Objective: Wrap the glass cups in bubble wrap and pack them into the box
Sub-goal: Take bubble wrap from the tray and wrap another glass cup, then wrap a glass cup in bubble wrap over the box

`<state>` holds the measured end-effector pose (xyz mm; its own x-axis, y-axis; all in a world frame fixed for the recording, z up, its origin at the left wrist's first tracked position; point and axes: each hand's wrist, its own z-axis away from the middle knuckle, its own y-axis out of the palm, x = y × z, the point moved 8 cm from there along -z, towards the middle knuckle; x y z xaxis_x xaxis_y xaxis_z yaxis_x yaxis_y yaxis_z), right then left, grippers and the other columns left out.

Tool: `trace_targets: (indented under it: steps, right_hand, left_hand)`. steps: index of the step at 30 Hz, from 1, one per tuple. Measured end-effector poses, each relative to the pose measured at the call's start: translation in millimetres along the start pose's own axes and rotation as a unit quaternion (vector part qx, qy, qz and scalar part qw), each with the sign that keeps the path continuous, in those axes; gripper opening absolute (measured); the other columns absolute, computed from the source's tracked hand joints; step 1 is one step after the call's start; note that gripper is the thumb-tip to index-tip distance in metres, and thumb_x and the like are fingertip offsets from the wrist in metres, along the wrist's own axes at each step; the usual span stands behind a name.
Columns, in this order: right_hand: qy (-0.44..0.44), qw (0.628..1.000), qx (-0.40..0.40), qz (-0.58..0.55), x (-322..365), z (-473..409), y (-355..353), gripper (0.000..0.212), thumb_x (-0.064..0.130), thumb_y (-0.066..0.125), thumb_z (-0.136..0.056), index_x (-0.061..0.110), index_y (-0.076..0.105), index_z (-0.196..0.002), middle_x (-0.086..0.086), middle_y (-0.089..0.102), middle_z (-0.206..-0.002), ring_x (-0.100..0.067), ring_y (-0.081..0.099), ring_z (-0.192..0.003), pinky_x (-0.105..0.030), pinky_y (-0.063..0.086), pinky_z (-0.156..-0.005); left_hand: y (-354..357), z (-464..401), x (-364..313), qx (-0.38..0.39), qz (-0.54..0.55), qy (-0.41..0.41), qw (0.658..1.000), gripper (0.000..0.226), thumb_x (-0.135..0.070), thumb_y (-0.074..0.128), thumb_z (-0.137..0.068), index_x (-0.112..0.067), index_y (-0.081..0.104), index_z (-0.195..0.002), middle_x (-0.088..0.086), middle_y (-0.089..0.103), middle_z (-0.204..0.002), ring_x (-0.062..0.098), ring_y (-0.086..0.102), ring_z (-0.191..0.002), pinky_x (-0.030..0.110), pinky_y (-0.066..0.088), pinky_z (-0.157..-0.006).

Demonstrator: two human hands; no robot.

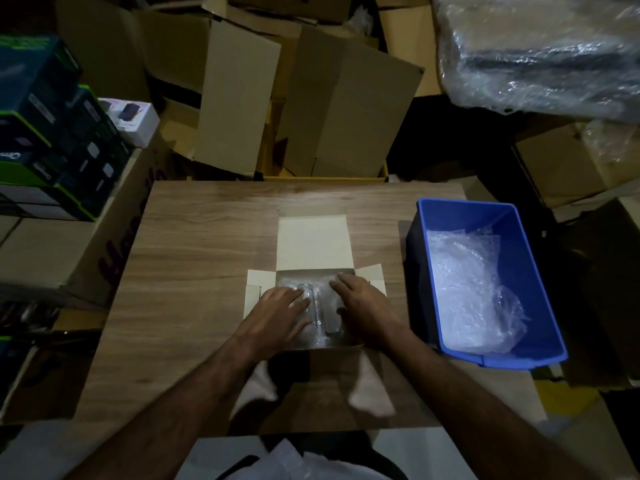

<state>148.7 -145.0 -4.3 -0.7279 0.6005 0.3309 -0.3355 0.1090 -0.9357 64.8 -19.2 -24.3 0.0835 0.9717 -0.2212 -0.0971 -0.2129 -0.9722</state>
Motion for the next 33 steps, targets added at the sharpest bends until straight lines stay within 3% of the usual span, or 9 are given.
trace_targets:
  steps: [4,8,13,18,20,23,27,29,33]
  right_hand:
    - [0.005,0.996,-0.083,0.020,-10.5,17.4,-28.2,0.065,0.023,0.076,-0.084,0.007,0.052,-0.143,-0.018,0.054,-0.146,-0.033,0.053,-0.133,-0.041,0.040,-0.113]
    - [0.054,0.987,-0.153,0.007,-39.0,38.8,-63.9,0.060,0.029,0.054,-0.091,0.005,0.050,-0.146,-0.020,0.047,-0.152,-0.036,0.046,-0.138,-0.044,0.034,-0.118]
    - [0.103,0.974,-0.200,-0.005,-88.6,80.3,-95.0,0.058,0.033,0.046,-0.101,0.009,0.040,-0.153,-0.018,0.038,-0.158,-0.031,0.035,-0.146,-0.042,0.025,-0.122]
    - [0.188,0.960,-0.208,-0.024,-159.9,120.9,-89.6,0.059,0.038,0.045,-0.098,0.010,0.047,-0.149,-0.019,0.040,-0.157,-0.036,0.039,-0.144,-0.049,0.037,-0.116]
    - [0.224,0.957,-0.182,-0.028,-188.5,137.0,-82.1,0.062,0.041,0.053,-0.095,0.013,0.045,-0.151,-0.018,0.035,-0.160,-0.036,0.036,-0.147,-0.048,0.033,-0.117]
    - [0.238,0.970,-0.040,0.000,-225.6,147.7,-56.1,0.082,0.049,0.065,-0.088,0.019,0.032,-0.157,-0.017,0.018,-0.166,-0.035,0.021,-0.153,-0.043,0.020,-0.122]
    - [0.208,0.970,0.104,0.066,-250.3,137.6,-24.6,0.100,0.052,0.074,-0.080,0.023,0.021,-0.160,-0.020,0.007,-0.167,-0.035,0.015,-0.154,-0.044,0.016,-0.125]
    - [0.185,0.972,0.128,0.071,-256.0,124.7,-13.2,0.094,0.044,0.077,-0.081,0.025,0.027,-0.158,-0.022,0.007,-0.167,-0.036,0.017,-0.153,-0.043,0.017,-0.124]
    - [0.136,0.981,0.128,0.042,-259.8,104.1,-3.3,0.054,0.028,0.062,-0.092,0.028,0.051,-0.145,-0.021,0.027,-0.163,-0.031,0.024,-0.152,-0.034,0.016,-0.123]
  left_hand:
    - [-21.9,-8.0,-11.6,-0.059,0.026,-0.020,0.998,0.051,-0.047,0.041,-0.099,-0.018,0.060,-0.136,0.010,0.054,-0.147,0.029,0.052,-0.132,0.046,0.040,-0.112]
    - [-50.1,-40.2,-52.5,-0.121,0.026,0.001,0.992,0.054,-0.045,0.043,-0.102,-0.013,0.055,-0.143,0.013,0.044,-0.155,0.029,0.043,-0.141,0.049,0.034,-0.117]
    - [-54.2,-86.2,-104.7,-0.138,0.079,0.012,0.987,0.054,-0.044,0.046,-0.101,-0.011,0.055,-0.143,0.017,0.040,-0.157,0.032,0.041,-0.142,0.047,0.031,-0.118]
    - [-46.7,-127.1,-162.2,-0.131,0.102,0.042,0.985,0.058,-0.040,0.043,-0.100,-0.007,0.048,-0.147,0.021,0.035,-0.159,0.032,0.033,-0.147,0.046,0.026,-0.122]
    - [-44.0,-146.1,-181.5,-0.107,0.142,0.013,0.984,0.067,-0.050,0.034,-0.098,-0.013,0.042,-0.153,0.016,0.027,-0.164,0.029,0.025,-0.151,0.039,0.015,-0.124]
    - [-29.5,-172.0,-203.4,-0.069,0.134,-0.001,0.989,0.075,-0.057,0.025,-0.095,-0.016,0.030,-0.158,0.014,0.011,-0.168,0.032,0.014,-0.155,0.043,0.011,-0.125]
    - [0.5,-191.6,-203.1,-0.026,0.097,-0.033,0.994,0.076,-0.050,0.034,-0.091,-0.005,0.042,-0.151,0.025,0.018,-0.163,0.047,0.025,-0.149,0.058,0.029,-0.118]
    - [10.1,-194.5,-202.7,-0.014,0.072,-0.040,0.997,0.069,-0.042,0.042,-0.093,-0.002,0.043,-0.150,0.029,0.015,-0.163,0.049,0.023,-0.149,0.061,0.031,-0.116]
    - [16.7,-196.9,-199.2,-0.014,0.073,-0.053,0.996,0.066,-0.033,0.045,-0.104,-0.014,0.017,-0.161,0.017,-0.018,-0.166,0.032,-0.014,-0.155,0.041,-0.004,-0.124]
